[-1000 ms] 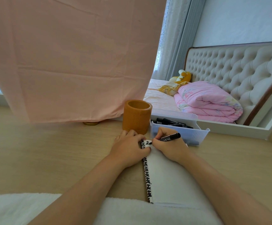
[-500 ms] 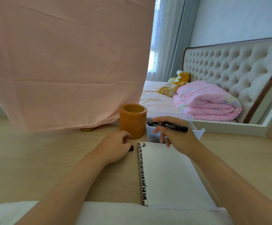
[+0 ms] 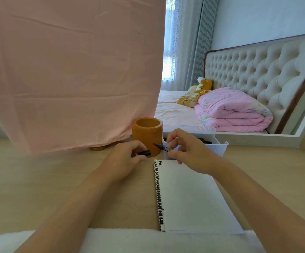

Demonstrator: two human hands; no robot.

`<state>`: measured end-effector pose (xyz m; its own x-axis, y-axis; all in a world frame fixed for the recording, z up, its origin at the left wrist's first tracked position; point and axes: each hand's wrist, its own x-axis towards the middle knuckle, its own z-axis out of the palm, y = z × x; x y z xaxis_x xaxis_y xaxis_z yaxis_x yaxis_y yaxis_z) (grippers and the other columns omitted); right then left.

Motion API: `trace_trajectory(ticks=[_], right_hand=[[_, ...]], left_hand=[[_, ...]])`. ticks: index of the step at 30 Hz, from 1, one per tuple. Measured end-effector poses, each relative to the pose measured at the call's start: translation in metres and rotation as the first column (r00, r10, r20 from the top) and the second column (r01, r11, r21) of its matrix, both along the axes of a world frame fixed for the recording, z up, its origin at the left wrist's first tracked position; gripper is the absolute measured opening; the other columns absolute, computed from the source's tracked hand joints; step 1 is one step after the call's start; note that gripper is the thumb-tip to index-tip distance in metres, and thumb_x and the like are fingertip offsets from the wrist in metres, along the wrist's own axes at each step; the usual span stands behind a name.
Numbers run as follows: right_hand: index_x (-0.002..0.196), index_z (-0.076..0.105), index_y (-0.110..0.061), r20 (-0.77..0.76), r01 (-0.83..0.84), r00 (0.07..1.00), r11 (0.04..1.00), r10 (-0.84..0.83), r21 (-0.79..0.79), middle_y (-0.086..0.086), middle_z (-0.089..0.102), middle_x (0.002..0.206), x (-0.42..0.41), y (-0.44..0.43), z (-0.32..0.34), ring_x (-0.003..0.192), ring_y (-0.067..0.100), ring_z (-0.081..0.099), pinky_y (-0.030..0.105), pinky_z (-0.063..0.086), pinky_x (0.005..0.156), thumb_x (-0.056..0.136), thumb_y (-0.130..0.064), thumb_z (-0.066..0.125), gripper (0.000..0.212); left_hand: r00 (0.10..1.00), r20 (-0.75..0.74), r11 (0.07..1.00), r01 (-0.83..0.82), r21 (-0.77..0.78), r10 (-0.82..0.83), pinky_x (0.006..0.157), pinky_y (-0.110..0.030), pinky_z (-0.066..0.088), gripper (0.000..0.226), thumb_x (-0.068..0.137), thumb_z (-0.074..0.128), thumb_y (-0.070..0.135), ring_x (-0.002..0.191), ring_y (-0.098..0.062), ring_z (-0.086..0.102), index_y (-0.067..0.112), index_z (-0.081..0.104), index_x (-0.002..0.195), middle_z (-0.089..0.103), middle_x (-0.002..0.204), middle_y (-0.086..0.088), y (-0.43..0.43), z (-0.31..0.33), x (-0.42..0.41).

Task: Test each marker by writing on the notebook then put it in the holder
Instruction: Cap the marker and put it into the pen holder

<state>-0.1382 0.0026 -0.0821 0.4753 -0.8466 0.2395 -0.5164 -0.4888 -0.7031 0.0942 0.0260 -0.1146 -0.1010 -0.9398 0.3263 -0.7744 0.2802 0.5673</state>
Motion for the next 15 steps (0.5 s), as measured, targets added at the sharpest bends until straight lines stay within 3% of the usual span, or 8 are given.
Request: trace_trajectory(ticks=[3, 6, 15], right_hand=[[0.107, 0.066, -0.037, -0.053, 0.133, 0.988, 0.972, -0.146, -0.191, -0.021, 0.064, 0.091, 0.0017, 0.0007, -0.0038, 0.068, -0.002, 0.057, 0.021, 0.045, 0.071, 0.091, -0.022, 0.070, 0.022], [0.107, 0.071, -0.041, -0.155, 0.189, 0.955, 0.921, -0.253, -0.340, -0.024, 0.068, 0.099, 0.0008, 0.0049, -0.0019, 0.084, 0.000, 0.056, 0.021, 0.044, 0.080, 0.090, -0.030, 0.069, 0.020], [0.109, 0.072, -0.038, -0.196, 0.135, 0.959, 0.934, -0.207, -0.330, -0.021, 0.069, 0.107, 0.0021, 0.0060, -0.0025, 0.095, 0.001, 0.056, 0.023, 0.046, 0.090, 0.092, -0.030, 0.067, 0.019]], left_hand=[[0.999, -0.049, 1.000, -0.010, -0.027, 0.009, 0.070, -0.016, 0.040, 0.020, 0.085, 0.074, 0.031, 0.086, 0.001, 0.056, 0.037, 0.063, 0.101, 0.062, 0.093, 0.019, -0.0002, -0.0003, -0.0019], [0.997, -0.074, 1.000, -0.007, -0.031, 0.005, 0.068, -0.012, 0.038, 0.019, 0.086, 0.074, 0.029, 0.085, 0.001, 0.056, 0.037, 0.064, 0.099, 0.062, 0.093, 0.019, -0.0001, 0.0014, -0.0024], [0.998, -0.052, 0.998, 0.043, -0.036, -0.045, 0.068, -0.012, 0.039, 0.018, 0.089, 0.070, 0.030, 0.086, 0.003, 0.055, 0.040, 0.063, 0.102, 0.061, 0.093, 0.019, 0.0049, 0.0041, -0.0090]])
